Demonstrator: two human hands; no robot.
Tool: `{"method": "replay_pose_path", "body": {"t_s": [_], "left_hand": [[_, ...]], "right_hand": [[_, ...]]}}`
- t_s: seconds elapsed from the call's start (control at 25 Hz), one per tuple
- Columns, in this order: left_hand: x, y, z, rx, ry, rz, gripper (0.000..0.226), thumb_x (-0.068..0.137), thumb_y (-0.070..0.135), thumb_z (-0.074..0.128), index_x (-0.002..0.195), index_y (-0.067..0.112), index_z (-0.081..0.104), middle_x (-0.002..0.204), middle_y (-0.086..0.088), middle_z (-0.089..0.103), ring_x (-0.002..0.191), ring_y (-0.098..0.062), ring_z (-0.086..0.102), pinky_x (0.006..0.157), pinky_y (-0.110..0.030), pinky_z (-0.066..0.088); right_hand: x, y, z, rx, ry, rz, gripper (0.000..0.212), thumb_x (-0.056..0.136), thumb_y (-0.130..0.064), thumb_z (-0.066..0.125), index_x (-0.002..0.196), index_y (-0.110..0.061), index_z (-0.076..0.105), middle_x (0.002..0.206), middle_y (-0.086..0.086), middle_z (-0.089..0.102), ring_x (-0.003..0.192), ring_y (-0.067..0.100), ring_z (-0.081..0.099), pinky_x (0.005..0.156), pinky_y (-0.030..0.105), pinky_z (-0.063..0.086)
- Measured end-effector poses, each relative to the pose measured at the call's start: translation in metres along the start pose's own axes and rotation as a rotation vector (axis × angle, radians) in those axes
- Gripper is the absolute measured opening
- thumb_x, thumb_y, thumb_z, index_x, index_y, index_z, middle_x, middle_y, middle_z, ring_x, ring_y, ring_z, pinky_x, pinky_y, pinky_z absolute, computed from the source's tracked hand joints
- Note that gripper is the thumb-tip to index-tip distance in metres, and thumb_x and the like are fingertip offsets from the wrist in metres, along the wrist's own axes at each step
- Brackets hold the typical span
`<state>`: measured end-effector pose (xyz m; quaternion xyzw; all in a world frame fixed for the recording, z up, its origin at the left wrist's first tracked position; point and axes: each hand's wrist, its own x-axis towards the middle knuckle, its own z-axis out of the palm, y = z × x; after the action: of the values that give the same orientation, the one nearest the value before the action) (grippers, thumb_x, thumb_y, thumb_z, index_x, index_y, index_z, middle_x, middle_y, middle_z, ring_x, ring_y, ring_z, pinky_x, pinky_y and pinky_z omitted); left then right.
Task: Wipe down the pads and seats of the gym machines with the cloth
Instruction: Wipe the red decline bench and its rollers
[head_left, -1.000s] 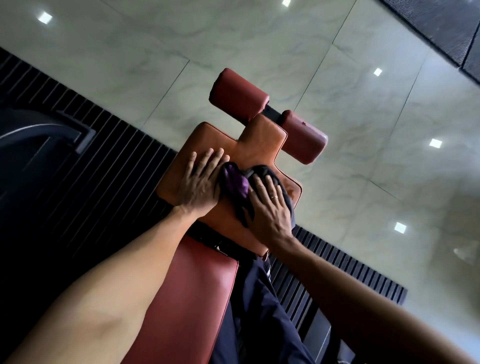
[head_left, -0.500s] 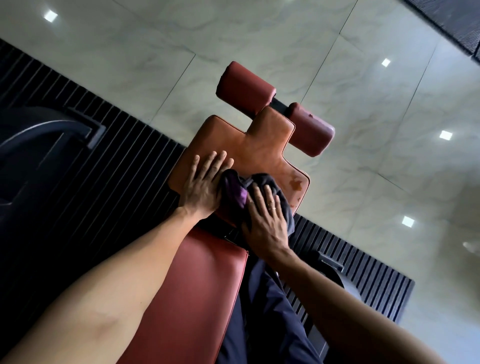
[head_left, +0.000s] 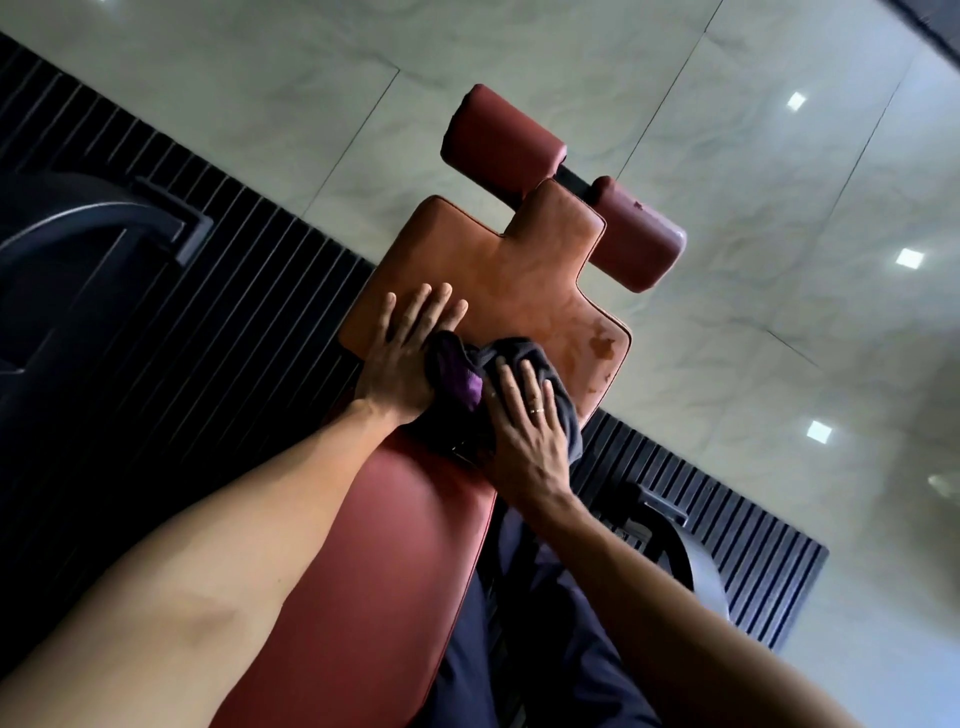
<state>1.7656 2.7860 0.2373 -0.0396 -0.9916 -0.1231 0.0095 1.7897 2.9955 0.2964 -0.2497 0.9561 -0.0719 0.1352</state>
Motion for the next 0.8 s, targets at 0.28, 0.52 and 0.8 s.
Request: {"method": "replay_pose_path", "body": {"t_s": [0.28,0.52,0.8], "left_hand": [[0.000,0.000,0.004,0.006,0.063,0.012,0.057,0.107,0.042,0.030,0.159,0.020,0.023,0.167,-0.006,0.016,0.154,-0.027,0.015,0.122,-0.058,0.011],[0.001,-0.003,0.003,0.018,0.008,0.024,0.061,0.105,0.043,0.030,0.160,0.019,0.019,0.167,-0.008,0.013,0.154,-0.029,0.012,0.123,-0.058,0.008],[0.002,-0.004,0.005,0.045,0.014,0.022,0.061,0.107,0.047,0.034,0.160,0.019,0.023,0.167,-0.008,0.018,0.154,-0.028,0.016,0.121,-0.059,0.014]], "right_hand": [[0.048,-0.014,-0.003,0.111,0.034,0.495,0.082,0.088,-0.045,0.038,0.159,-0.006,0.025,0.168,0.015,0.015,0.156,0.038,0.003,0.126,0.053,0.003],[-0.007,-0.007,0.022,-0.058,0.064,0.000,0.076,0.091,-0.034,0.063,0.157,-0.012,0.033,0.167,0.012,0.023,0.156,0.035,0.009,0.127,0.052,0.006],[-0.008,-0.026,0.031,-0.035,0.102,0.283,0.074,0.090,-0.017,0.037,0.161,-0.010,0.017,0.168,0.013,0.018,0.155,0.039,0.007,0.125,0.056,0.004]]}}
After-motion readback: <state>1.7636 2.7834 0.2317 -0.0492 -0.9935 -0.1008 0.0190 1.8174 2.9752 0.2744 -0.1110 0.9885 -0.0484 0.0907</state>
